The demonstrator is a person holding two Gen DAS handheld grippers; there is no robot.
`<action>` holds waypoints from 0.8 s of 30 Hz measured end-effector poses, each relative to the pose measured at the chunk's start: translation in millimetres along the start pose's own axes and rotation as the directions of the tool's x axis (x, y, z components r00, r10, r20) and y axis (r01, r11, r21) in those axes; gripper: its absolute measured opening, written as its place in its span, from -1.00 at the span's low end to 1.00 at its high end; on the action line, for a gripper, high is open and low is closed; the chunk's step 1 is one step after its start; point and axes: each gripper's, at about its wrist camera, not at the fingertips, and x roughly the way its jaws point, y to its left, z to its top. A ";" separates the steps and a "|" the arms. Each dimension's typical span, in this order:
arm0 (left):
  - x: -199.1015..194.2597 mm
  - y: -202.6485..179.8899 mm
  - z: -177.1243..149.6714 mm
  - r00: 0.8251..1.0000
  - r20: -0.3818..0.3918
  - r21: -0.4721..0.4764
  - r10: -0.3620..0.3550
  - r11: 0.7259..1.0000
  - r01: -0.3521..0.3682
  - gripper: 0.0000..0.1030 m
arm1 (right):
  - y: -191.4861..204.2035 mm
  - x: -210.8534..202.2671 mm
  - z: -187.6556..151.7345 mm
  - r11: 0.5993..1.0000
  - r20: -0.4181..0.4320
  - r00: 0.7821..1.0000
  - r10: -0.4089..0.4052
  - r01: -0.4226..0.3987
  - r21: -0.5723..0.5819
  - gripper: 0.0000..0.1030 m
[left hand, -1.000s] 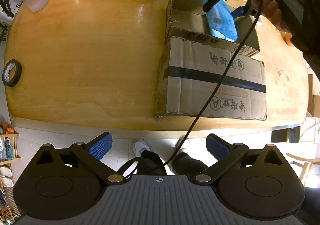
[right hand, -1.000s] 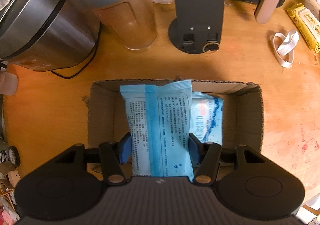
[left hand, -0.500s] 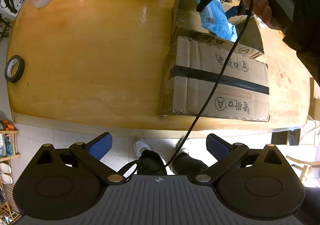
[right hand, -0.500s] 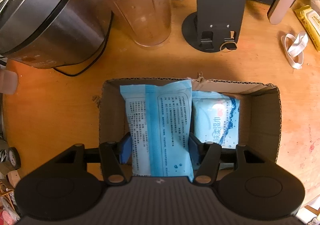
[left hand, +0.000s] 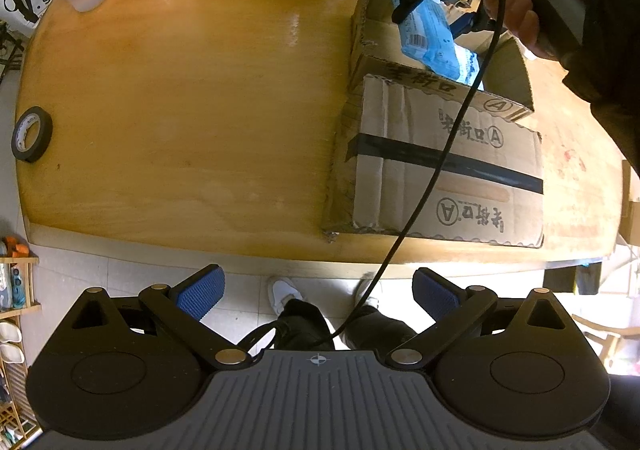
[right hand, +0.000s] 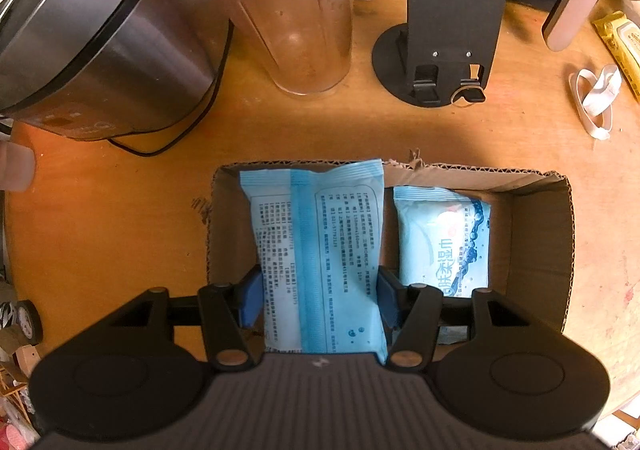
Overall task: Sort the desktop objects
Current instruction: 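Lower the slim blue packet into the box and open the right tool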
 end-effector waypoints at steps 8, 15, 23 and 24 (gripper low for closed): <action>-0.5 0.0 0.0 1.000 -0.004 0.001 0.006 1.000 -0.006 1.00 | 1.5 12.0 3.0 1.000 -0.005 1.000 -0.009 0.009 0.006 0.16; 0.7 7.9 -1.4 1.000 -0.009 -0.023 0.014 1.000 -0.014 1.00 | 2.3 31.1 2.3 1.000 -0.016 1.000 -0.025 0.025 0.011 0.16; 1.7 13.7 -1.6 1.000 -0.016 -0.040 0.018 0.999 -0.019 1.00 | -0.4 55.5 3.7 0.999 -0.032 0.999 -0.029 0.029 0.021 0.16; 1.8 14.0 -1.6 1.000 -0.017 -0.041 0.018 0.999 -0.019 1.00 | -0.2 57.4 4.1 0.999 -0.033 0.999 -0.029 0.030 0.020 0.17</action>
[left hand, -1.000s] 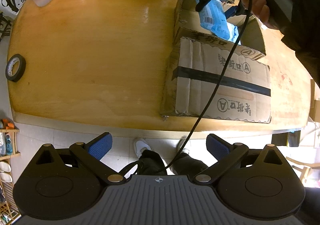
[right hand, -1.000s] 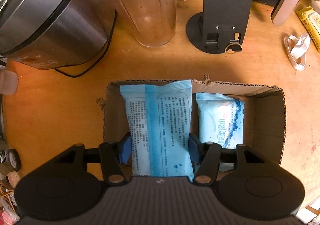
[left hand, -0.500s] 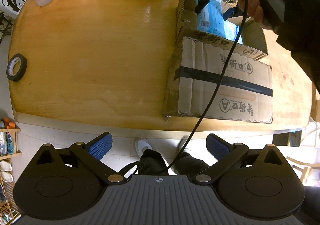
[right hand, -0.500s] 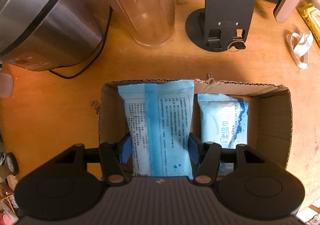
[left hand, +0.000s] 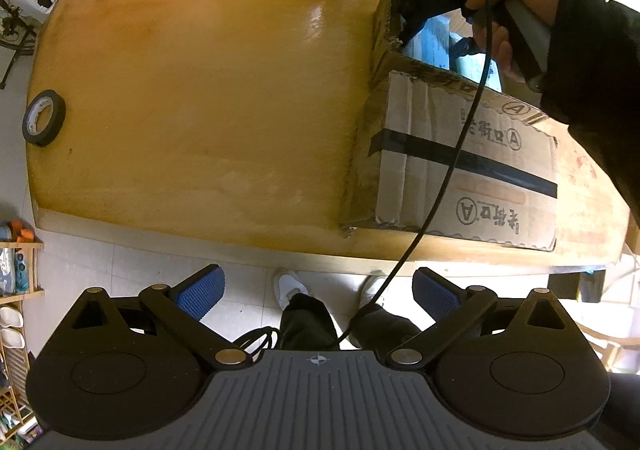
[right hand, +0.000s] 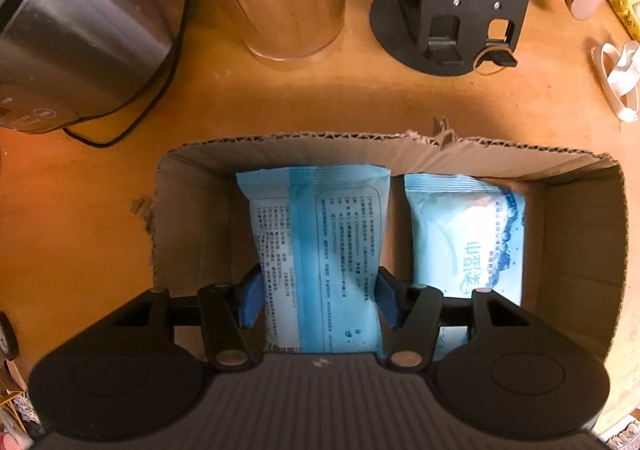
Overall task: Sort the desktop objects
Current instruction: 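Lower the slim blue packet into the box and open the right tool, then raise the open right tool out of the cardboard box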
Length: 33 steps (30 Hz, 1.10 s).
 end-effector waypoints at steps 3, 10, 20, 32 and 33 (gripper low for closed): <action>0.4 0.1 0.0 1.000 -0.004 -0.001 0.000 1.000 0.000 1.00 | 0.7 4.0 1.8 1.000 -0.003 1.000 -0.002 0.002 -0.003 0.17; 0.6 -0.3 0.7 1.000 -0.005 0.000 0.000 1.000 0.000 1.00 | 1.4 6.7 3.5 1.000 -0.006 1.000 -0.005 0.005 -0.003 0.17; 0.6 -0.8 0.4 1.000 -0.006 0.006 0.000 1.000 0.000 1.00 | -1.5 2.1 3.3 1.000 0.018 1.000 0.004 -0.003 -0.012 1.00; -0.6 -1.0 -1.6 1.000 -0.003 0.007 0.004 1.000 -0.004 1.00 | 2.5 -5.1 2.3 1.000 0.030 1.000 -0.007 0.008 -0.029 1.00; -0.7 -1.1 -1.6 1.000 -0.002 0.006 0.004 1.000 -0.004 1.00 | 2.6 -6.0 1.9 0.999 0.030 1.000 -0.007 0.008 -0.031 1.00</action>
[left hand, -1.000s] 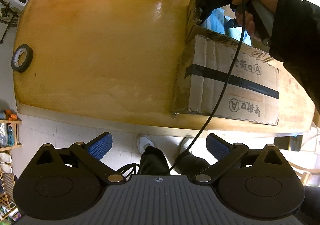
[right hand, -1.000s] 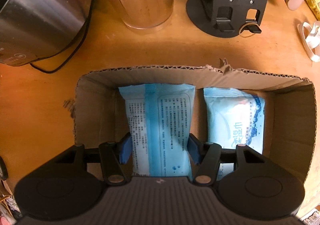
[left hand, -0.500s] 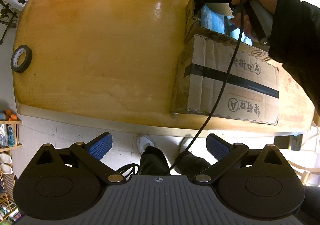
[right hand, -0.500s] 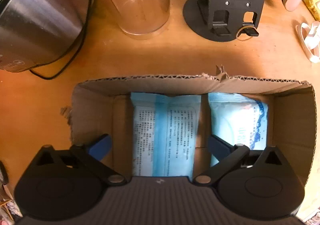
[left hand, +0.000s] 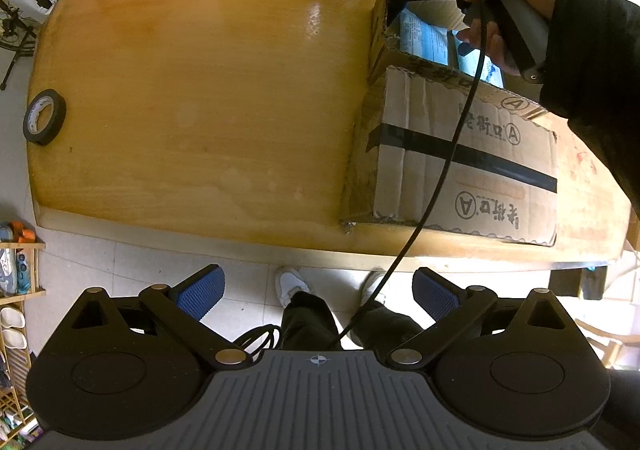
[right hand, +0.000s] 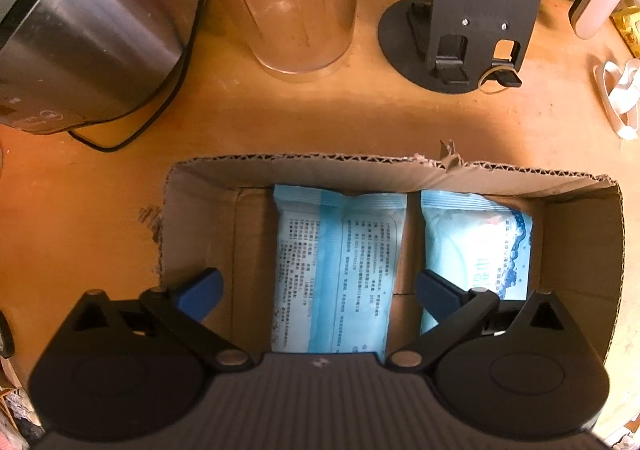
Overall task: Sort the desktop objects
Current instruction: 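Raise the open right tool out of the cardboard box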
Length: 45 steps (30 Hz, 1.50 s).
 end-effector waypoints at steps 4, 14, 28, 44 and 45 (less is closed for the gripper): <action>0.0 -0.3 -0.3 1.000 0.002 -0.001 -0.001 1.000 0.001 1.00 | -0.9 -6.6 -5.2 1.000 0.000 1.000 0.002 -0.002 -0.009 1.00; -2.2 -1.6 -1.5 1.000 0.011 0.003 -0.005 1.000 0.005 1.00 | -7.8 -13.2 -11.5 1.000 0.011 1.000 0.008 -0.008 -0.026 1.00; -5.4 -3.7 -4.4 1.000 0.027 0.006 -0.004 1.000 0.004 1.00 | 3.8 -58.7 -16.7 1.000 0.028 1.000 -0.002 0.003 -0.025 1.00; -8.0 -10.6 -6.6 0.999 0.034 0.015 -0.005 1.000 0.004 1.00 | -9.1 -69.3 -19.4 0.999 0.037 0.999 0.009 -0.008 -0.040 1.00; -7.9 -11.2 -6.8 0.999 0.034 0.015 -0.005 1.000 0.004 1.00 | -12.0 -69.5 -19.3 0.999 0.037 0.999 0.005 -0.004 -0.039 1.00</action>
